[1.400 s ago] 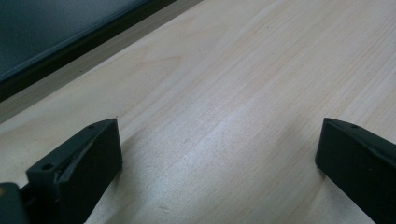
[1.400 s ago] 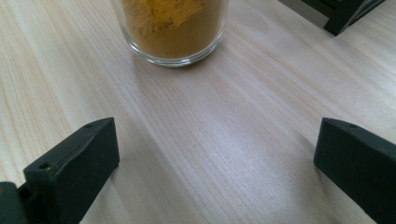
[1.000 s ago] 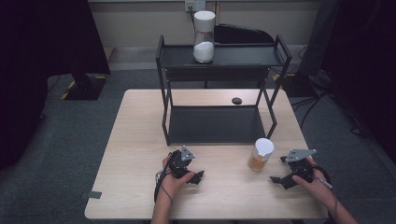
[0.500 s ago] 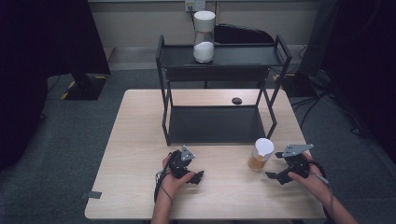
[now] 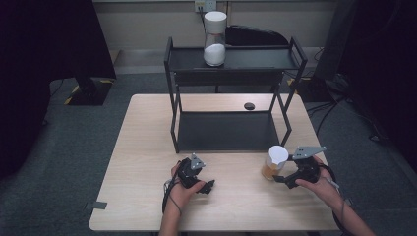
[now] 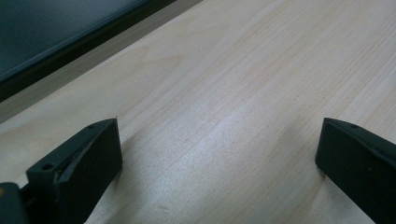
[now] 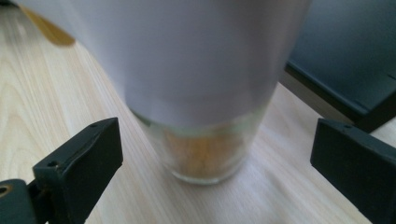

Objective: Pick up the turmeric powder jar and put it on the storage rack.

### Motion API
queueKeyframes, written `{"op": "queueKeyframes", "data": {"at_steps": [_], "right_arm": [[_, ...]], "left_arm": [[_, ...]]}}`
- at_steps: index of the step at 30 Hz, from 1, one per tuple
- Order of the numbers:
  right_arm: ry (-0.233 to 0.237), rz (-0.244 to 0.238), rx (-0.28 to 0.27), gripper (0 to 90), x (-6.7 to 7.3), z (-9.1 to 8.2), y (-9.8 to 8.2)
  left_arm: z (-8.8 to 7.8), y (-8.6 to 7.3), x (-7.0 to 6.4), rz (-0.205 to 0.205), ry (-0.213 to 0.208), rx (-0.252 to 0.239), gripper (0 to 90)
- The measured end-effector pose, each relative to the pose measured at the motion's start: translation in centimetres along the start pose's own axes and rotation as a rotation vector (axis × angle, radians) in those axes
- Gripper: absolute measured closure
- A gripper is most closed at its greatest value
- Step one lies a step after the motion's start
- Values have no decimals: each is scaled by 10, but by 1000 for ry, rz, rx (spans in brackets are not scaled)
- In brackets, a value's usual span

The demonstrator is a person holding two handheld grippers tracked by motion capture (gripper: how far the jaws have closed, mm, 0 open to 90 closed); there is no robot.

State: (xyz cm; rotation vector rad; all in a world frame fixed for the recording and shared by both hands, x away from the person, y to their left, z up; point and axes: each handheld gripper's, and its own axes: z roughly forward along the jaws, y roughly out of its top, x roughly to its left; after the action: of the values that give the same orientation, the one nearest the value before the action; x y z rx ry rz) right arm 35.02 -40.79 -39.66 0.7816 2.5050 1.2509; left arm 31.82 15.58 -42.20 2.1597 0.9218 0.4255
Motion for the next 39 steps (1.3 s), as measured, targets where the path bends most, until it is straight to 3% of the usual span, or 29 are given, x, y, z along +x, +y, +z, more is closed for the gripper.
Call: {"op": "queueKeyframes", "data": {"at_steps": [18,28,39], "right_arm": [[42,12,-81,169,-7,9,3],[63,-29,-108,276,-8,13,2],[42,-62,-110,300,-3,13,4]], "left_arm": [[0,0,0,0,0,0,0],[0,0,0,0,0,0,0],[0,0,0,0,0,0,0]]}}
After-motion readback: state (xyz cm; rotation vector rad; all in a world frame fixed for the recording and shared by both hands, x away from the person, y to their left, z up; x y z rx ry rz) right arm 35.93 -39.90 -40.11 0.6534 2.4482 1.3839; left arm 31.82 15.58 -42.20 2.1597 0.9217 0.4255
